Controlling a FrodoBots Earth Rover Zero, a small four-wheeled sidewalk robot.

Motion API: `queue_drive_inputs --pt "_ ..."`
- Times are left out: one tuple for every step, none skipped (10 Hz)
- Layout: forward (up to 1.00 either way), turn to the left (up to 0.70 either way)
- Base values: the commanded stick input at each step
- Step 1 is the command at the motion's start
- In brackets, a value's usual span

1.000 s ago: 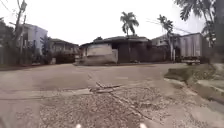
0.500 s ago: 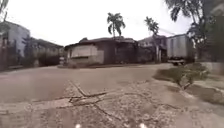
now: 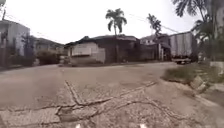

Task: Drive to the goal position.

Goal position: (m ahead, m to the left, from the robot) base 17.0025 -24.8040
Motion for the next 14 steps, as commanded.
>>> queue_drive_inputs --pt "0.85 0.0" --pt "0.85 0.0" --pt "0.85 0.0" --pt "0.85 -0.34" --pt "0.85 -0.34" --pt "0.85 -0.34" --pt "0.85 -0.34" --pt "0.85 -0.34" --pt "0.85 -0.34" --pt "0.85 -0.34" --pt "0.85 -0.34" --pt "0.85 0.0" --pt "0.85 0.0" --pt "0.85 0.0"
